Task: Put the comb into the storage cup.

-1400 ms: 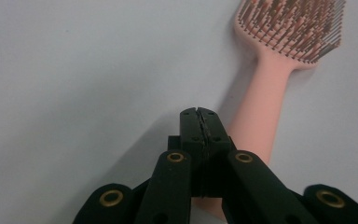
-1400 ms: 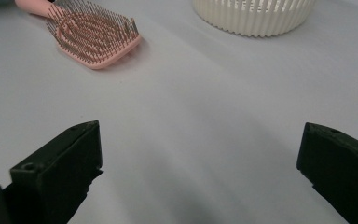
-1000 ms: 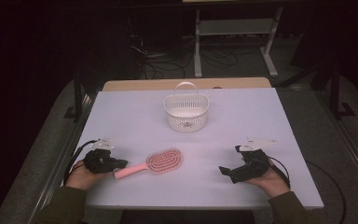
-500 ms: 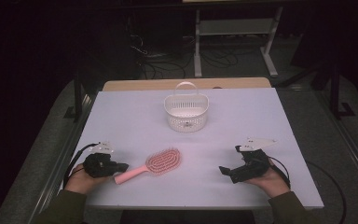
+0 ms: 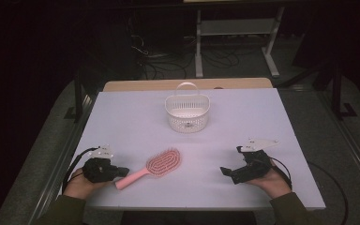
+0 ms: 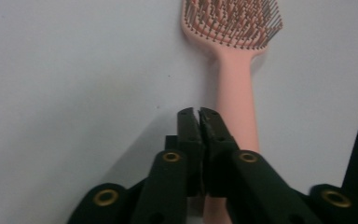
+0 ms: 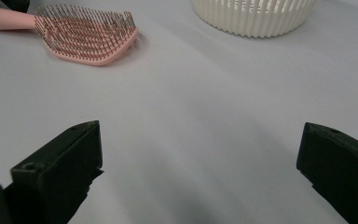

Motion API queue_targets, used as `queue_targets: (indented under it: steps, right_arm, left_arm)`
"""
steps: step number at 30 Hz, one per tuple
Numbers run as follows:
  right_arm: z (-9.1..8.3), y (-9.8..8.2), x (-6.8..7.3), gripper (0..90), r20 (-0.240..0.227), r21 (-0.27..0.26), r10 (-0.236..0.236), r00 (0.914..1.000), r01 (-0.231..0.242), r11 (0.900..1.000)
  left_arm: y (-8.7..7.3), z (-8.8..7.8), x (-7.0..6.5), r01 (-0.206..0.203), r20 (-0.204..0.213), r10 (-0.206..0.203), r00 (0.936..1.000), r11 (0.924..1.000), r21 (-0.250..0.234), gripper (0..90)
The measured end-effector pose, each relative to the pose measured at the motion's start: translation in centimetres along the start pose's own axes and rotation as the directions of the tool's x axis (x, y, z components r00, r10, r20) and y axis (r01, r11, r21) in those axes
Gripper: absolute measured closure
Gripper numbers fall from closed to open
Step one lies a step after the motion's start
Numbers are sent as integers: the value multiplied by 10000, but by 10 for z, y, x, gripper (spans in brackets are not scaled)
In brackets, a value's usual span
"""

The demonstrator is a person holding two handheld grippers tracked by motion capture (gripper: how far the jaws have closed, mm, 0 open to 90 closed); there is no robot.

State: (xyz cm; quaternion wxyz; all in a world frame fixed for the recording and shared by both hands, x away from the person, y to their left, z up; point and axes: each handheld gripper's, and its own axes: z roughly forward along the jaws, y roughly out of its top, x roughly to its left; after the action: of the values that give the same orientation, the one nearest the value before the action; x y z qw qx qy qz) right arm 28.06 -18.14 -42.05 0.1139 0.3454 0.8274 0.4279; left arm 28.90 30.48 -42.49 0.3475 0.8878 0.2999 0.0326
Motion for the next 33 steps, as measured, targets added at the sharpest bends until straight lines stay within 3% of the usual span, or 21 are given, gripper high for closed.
queue_targets:
  steps: [5, 10, 18, 23, 33]
  right_arm:
    - [0, 0, 0, 0, -6, -44, 9, 10000, -9, 10000]
    - [0, 0, 0, 0, -12, -34, -2, 10000, 2, 10000]
    - [0, 0, 0, 0, -14, -27, 3, 10000, -3, 10000]
    - [0, 0, 0, 0, -22, -28, -5, 10000, 5, 10000]
    - [0, 0, 0, 0, -21, -46, 8, 10000, -8, 10000]
  left_arm:
    - [5, -4, 1, 90, -191, -100, 9998, 9984, -557, 738]
    - [14, -8, 2, -85, -399, 44, 9992, 9946, -1032, 586]
    - [31, -8, -1, -480, -107, 469, 9988, 9849, -1661, 428]
    - [41, -9, -2, -530, -51, 531, 9986, 9771, -2060, 325]
    - [56, 2, -3, -685, 173, 741, 9971, 9729, -2208, 162]
